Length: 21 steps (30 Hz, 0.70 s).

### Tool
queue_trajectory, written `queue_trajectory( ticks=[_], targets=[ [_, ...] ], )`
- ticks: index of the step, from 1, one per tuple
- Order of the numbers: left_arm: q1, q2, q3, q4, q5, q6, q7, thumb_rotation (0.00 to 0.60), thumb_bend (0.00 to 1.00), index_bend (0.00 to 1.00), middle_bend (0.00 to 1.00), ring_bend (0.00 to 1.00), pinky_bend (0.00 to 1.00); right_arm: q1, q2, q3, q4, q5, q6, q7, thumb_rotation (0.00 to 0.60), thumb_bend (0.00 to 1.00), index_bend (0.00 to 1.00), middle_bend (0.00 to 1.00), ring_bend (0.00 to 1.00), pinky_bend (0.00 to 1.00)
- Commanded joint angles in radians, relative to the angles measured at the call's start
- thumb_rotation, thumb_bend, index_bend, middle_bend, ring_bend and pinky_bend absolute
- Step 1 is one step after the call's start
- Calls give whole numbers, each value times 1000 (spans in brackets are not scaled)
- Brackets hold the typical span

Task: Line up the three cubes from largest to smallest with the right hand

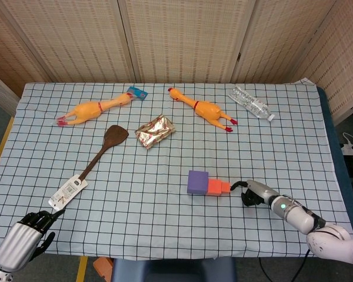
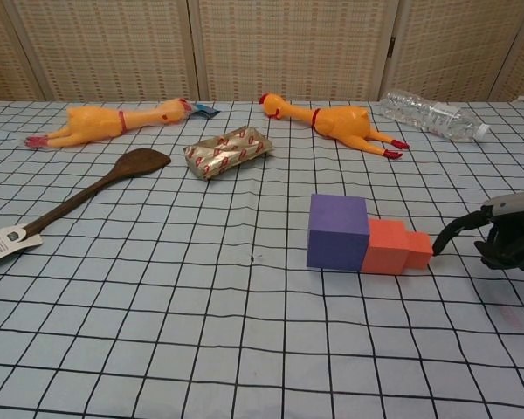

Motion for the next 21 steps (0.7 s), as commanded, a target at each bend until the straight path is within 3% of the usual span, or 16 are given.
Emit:
queue_trajectory(
  ticks=[1,17,21],
  targets=[
    [0,0,0,-1,-1,0,0,600,450,194,403,320,425,2,-1,1,0,-2,0,3,600,733,262,932,984,993],
    [0,0,-1,0,-2,0,0,600,450,193,403,320,425,-4,10,-8,-5,-30,8,22,600,733,250,931,984,993],
    [1,0,0,1,-1,1,-2,600,450,194,403,320,425,-30,43,-22,-20,-49,58,3,600,699,232,932,984,993]
  ],
)
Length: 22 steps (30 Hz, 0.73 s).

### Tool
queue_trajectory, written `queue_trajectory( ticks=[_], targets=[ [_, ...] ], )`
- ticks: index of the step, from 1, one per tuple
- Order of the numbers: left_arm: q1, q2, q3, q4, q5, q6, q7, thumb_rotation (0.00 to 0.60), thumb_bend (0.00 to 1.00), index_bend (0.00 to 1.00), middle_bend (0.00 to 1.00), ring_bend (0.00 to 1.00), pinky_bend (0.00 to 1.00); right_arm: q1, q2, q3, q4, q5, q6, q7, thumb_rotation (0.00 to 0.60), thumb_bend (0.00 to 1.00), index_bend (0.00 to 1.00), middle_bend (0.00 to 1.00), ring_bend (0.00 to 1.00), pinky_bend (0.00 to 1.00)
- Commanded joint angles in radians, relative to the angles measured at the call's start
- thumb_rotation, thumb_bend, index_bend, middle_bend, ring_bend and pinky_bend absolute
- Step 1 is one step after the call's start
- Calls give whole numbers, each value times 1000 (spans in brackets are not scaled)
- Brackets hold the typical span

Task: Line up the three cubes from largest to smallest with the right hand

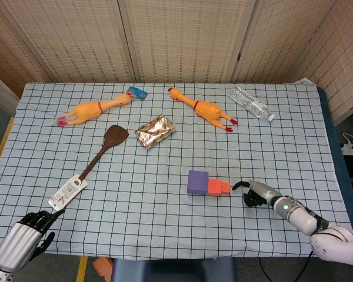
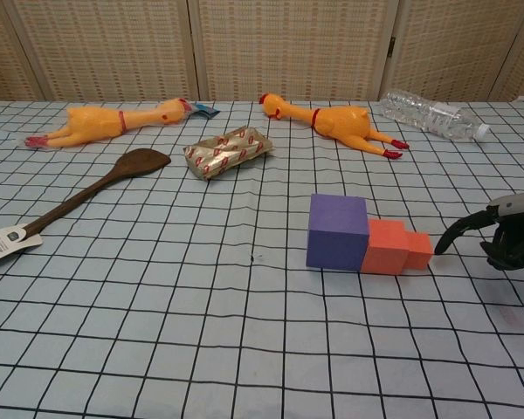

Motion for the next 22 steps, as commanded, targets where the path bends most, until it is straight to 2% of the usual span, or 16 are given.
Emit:
queue_trajectory(
  ticks=[1,5,9,12,14,17,20,22],
  targets=[
    [0,0,0,1,0,-1,0,600,450,193,403,320,425,-27,30,-14,-12,-17,58,-27,600,666,231,932,984,993],
    [-2,0,-1,1,-4,-5,-5,600,451,194,403,320,425,-83,53,-31,-6,3,218,-143,600,429,236,931,972,993],
    [-3,1,-5,0,-17,-12,-8,600,451,194,404,320,425,-181,8,-24,-17,59,503,-318,600,302,312,911,881,949],
    [-3,1,-4,-2,-17,-13,-3,600,451,194,403,321,426,-231,-30,-23,-16,53,650,-400,600,244,332,771,735,922],
    [-3,0,-4,-1,-13,-12,-1,600,451,194,404,322,425,-263,-61,-25,-1,38,741,-453,600,215,325,644,616,896],
    [-3,-2,-5,-1,-19,-19,6,600,450,194,404,322,425,-302,-122,-26,56,15,866,-536,600,185,307,501,451,826],
    [-5,-4,-8,-4,-27,-25,11,600,450,194,404,322,425,-326,-174,-17,112,11,941,-578,600,177,287,394,309,742],
    [-5,-5,-9,-7,-30,-29,16,600,450,194,404,322,425,-333,-202,-12,146,12,966,-601,600,174,278,358,270,726]
  ],
)
